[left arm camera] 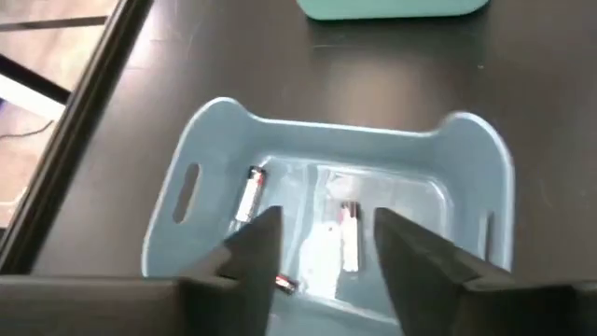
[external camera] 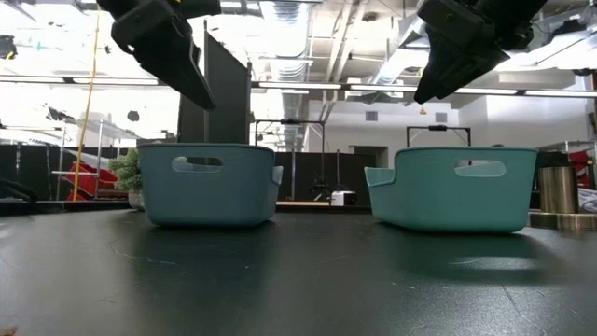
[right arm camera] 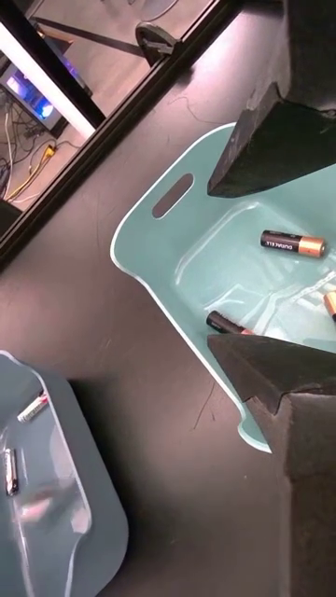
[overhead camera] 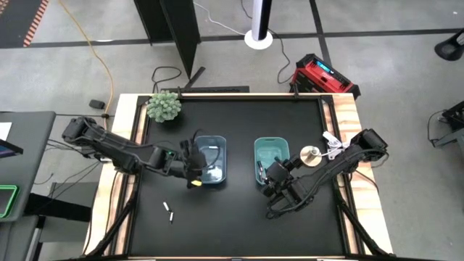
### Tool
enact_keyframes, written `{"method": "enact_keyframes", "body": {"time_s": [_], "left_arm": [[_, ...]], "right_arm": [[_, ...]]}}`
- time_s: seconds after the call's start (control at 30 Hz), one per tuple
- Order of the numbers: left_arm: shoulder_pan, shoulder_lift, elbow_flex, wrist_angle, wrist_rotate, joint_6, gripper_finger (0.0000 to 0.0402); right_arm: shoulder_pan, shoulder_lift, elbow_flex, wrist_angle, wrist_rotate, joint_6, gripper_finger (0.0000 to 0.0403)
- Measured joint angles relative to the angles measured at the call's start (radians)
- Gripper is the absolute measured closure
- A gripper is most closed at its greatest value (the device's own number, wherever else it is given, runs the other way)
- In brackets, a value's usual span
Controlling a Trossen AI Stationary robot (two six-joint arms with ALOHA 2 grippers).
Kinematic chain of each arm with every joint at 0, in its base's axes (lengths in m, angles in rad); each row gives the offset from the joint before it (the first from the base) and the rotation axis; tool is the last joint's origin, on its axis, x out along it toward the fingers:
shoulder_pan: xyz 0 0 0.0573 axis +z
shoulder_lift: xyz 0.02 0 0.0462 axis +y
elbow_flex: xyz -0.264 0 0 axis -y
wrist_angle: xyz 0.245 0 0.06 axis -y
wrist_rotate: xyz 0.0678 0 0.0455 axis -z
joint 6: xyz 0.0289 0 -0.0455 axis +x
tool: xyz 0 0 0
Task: Sort batteries
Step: Put the big silver battery into the blue bin
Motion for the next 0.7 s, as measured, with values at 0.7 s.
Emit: {"method": "enact_keyframes", "body": {"time_s": [0.7], "left_arm": [[-0.529,0.053,0.001,-0.406,0.288,-0.339,0.0215]], "right_arm": [[-0.007,0.0,0.0,0.0,0.0,-0.003,0.0133]]}}
